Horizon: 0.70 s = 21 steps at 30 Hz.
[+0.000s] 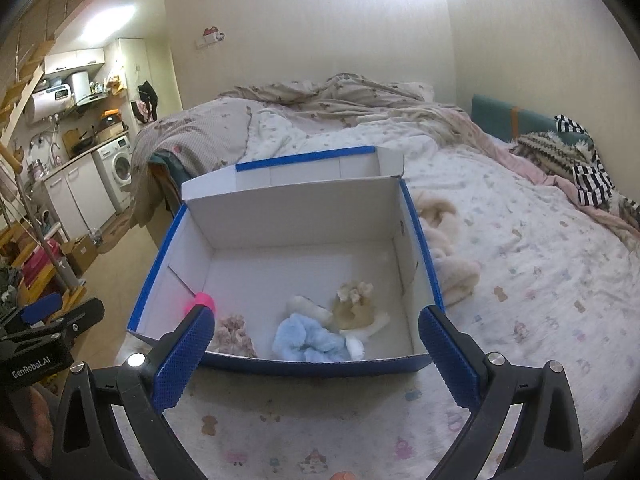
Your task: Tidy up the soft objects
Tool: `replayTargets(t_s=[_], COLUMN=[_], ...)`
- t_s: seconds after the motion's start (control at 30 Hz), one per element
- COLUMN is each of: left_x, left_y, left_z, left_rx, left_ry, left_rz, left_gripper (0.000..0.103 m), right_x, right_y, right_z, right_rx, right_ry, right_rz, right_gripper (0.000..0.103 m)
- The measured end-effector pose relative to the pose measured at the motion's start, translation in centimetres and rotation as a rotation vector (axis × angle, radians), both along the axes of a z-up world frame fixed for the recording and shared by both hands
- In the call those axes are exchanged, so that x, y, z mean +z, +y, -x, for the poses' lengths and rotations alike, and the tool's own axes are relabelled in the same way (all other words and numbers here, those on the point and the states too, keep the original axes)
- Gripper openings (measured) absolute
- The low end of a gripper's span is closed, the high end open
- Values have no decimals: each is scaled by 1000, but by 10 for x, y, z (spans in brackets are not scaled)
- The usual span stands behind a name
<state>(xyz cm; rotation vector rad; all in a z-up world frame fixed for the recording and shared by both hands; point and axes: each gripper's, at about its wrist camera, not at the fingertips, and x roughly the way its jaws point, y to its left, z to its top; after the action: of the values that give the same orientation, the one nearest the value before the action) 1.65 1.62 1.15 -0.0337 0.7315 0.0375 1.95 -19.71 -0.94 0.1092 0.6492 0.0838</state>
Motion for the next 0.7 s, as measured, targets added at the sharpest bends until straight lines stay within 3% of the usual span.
replayTargets(t_s=[0.2,0.7], left_x=[-1,-3], left_y=[-4,-2], left_z=[0,1], left_rx=[-4,1], left_ry=[-8,-10], left_rz=[-31,-23], left_gripper=[91,91], right_x=[0,1], right_y=[0,0], right_z=[0,3], right_rx=[-1,-1], right_ry=[5,4], right_rz=[-2,-1], right_gripper=[103,103])
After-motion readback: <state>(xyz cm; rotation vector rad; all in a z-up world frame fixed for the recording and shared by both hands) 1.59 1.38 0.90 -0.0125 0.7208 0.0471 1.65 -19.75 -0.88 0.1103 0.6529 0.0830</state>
